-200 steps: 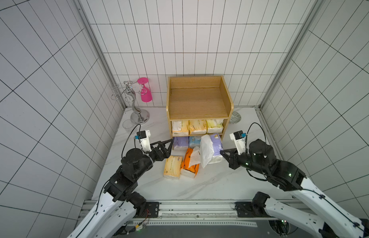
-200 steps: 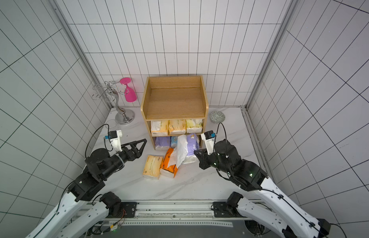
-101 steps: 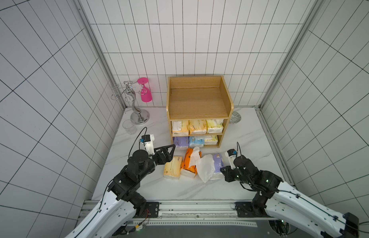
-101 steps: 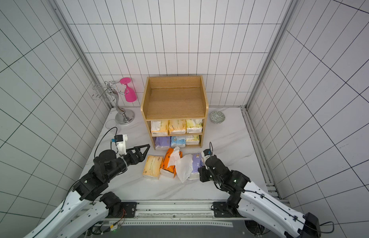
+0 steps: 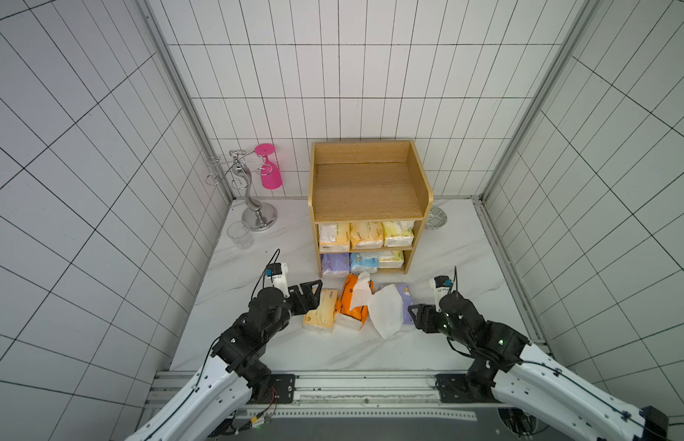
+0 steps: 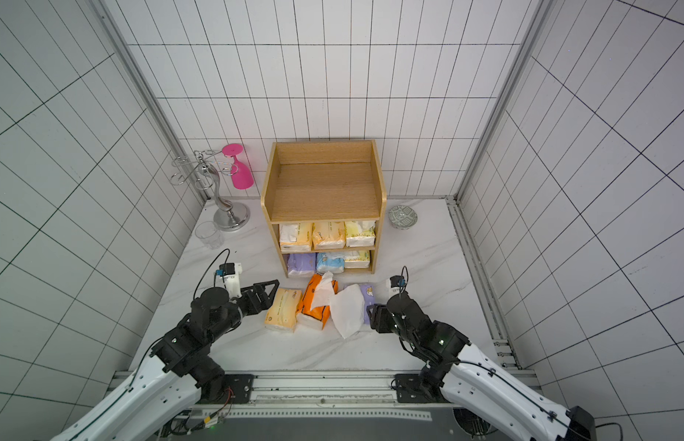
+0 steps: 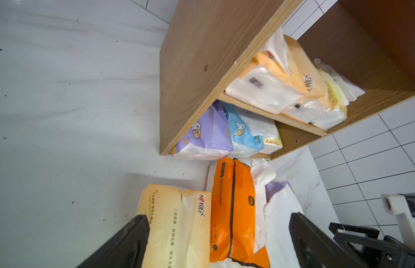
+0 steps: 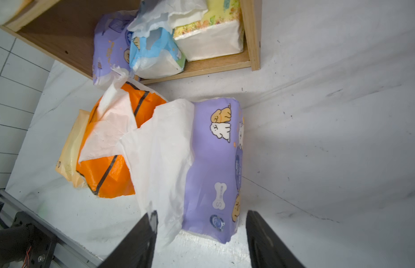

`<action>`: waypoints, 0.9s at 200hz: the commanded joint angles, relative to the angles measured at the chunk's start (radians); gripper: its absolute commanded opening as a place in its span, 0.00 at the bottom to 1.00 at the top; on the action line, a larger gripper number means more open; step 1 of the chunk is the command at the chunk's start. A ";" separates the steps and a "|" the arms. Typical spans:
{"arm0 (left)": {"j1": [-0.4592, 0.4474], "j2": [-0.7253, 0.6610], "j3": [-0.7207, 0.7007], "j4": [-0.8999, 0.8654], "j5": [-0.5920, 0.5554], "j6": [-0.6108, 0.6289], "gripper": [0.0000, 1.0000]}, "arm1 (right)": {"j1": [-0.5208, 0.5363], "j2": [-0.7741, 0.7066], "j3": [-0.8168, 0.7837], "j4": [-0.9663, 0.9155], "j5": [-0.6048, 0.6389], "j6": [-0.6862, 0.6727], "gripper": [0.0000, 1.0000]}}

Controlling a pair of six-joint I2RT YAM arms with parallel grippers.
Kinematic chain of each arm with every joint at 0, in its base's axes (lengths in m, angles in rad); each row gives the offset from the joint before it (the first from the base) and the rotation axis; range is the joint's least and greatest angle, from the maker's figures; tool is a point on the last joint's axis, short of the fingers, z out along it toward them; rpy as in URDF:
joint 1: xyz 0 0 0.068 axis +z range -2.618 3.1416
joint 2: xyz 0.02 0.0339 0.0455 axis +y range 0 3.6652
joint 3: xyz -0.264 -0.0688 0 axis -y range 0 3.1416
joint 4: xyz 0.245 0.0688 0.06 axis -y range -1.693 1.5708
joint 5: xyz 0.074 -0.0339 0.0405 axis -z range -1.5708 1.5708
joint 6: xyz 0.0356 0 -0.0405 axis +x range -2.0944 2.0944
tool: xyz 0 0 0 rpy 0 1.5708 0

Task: Remove the tissue boxes from the shelf
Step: Place the box of tissues at the center of the board.

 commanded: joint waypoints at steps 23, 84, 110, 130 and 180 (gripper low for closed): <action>-0.004 0.047 -0.061 0.099 0.002 0.009 0.98 | -0.080 0.231 0.034 0.221 -0.212 -0.063 0.55; -0.003 0.064 -0.134 0.159 0.084 -0.033 0.98 | -0.038 0.481 0.095 0.438 -0.319 -0.066 0.48; -0.003 0.032 -0.108 0.117 0.099 -0.034 0.98 | -0.038 0.467 0.116 0.370 -0.269 -0.082 0.53; -0.003 -0.005 -0.030 0.024 0.059 0.010 0.98 | -0.046 0.347 0.109 0.284 -0.169 -0.078 0.59; 0.000 0.050 0.091 0.092 -0.067 0.143 0.98 | -0.158 0.106 0.212 0.068 -0.085 -0.164 0.60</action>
